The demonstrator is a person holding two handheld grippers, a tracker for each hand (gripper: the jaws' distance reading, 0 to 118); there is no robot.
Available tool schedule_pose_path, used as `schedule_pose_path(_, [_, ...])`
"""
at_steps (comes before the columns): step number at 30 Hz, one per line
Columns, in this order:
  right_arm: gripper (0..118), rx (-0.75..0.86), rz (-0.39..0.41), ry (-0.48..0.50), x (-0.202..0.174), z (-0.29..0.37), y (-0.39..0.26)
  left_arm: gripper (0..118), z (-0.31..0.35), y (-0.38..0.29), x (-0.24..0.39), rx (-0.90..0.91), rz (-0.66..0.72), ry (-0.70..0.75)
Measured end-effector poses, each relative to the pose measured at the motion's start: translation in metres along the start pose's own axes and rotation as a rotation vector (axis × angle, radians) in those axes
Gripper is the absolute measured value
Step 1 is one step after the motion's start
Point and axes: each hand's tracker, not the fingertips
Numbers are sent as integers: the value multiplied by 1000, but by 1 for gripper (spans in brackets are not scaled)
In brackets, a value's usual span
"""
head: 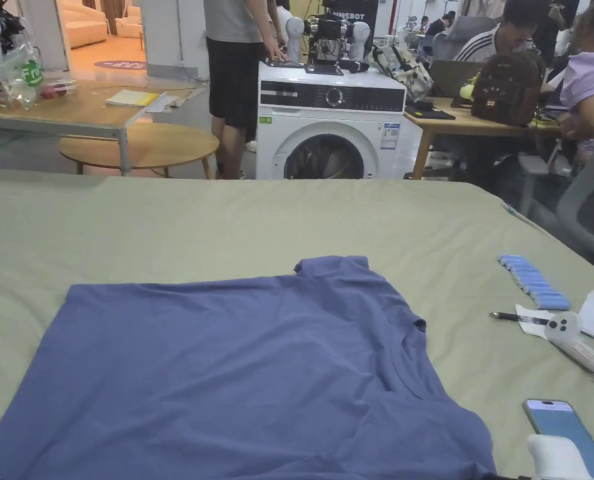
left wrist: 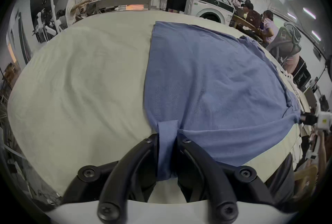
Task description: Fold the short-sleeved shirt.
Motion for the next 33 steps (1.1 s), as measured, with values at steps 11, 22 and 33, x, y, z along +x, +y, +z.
schedule_pose_path(11, [5, 172, -3, 38, -12, 33, 28, 3, 35, 4, -7, 268, 13, -76])
schedule_pose_path(22, [4, 203, -147, 13, -22, -73, 191, 3, -52, 181, -8, 196, 58, -17])
schedule_pose_path(33, [54, 271, -133, -63, -19, -94, 191, 59, -75, 181, 0, 221, 111, -65])
